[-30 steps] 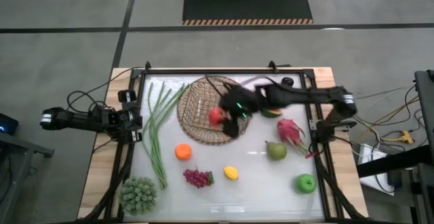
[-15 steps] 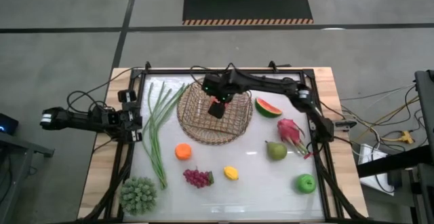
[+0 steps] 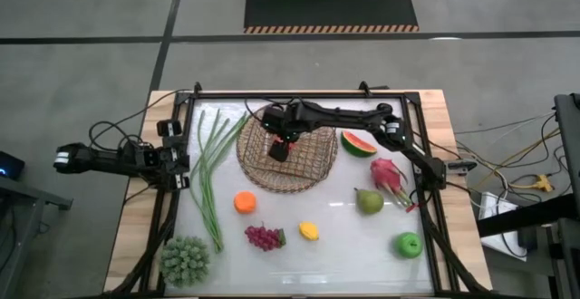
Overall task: Build produce basket
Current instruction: Put the red apple into the wire basket
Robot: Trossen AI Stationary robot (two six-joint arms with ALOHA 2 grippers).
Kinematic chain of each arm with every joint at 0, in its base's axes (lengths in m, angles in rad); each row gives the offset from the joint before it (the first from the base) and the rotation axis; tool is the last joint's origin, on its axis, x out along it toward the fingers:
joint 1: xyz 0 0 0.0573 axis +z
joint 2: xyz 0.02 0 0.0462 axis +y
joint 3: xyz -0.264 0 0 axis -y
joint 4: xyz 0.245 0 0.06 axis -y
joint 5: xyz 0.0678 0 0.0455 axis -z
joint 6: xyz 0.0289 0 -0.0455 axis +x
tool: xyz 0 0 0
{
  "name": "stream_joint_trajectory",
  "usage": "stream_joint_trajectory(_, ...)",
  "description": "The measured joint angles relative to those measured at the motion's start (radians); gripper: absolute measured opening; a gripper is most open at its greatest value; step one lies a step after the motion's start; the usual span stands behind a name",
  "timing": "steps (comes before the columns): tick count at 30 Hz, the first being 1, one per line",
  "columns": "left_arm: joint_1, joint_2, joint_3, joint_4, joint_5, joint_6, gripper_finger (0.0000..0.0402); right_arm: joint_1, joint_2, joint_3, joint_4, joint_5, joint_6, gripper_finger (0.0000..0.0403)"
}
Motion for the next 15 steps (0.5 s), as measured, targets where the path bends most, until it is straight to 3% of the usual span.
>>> stream_joint_trajectory(11, 0.0, 0.0, 0.0, 0.0, 0.0, 0.0, 0.0118, 0.0, 0.034, 0.0, 0.054, 0.007, 0.004, 0.0243)
stream_joint_trajectory(15, 0.0, 0.001, 0.0, 0.0, 0.0, 0.0, 0.0118, 0.0, 0.039, 0.0, 0.057, 0.007, 0.014, 0.0262)
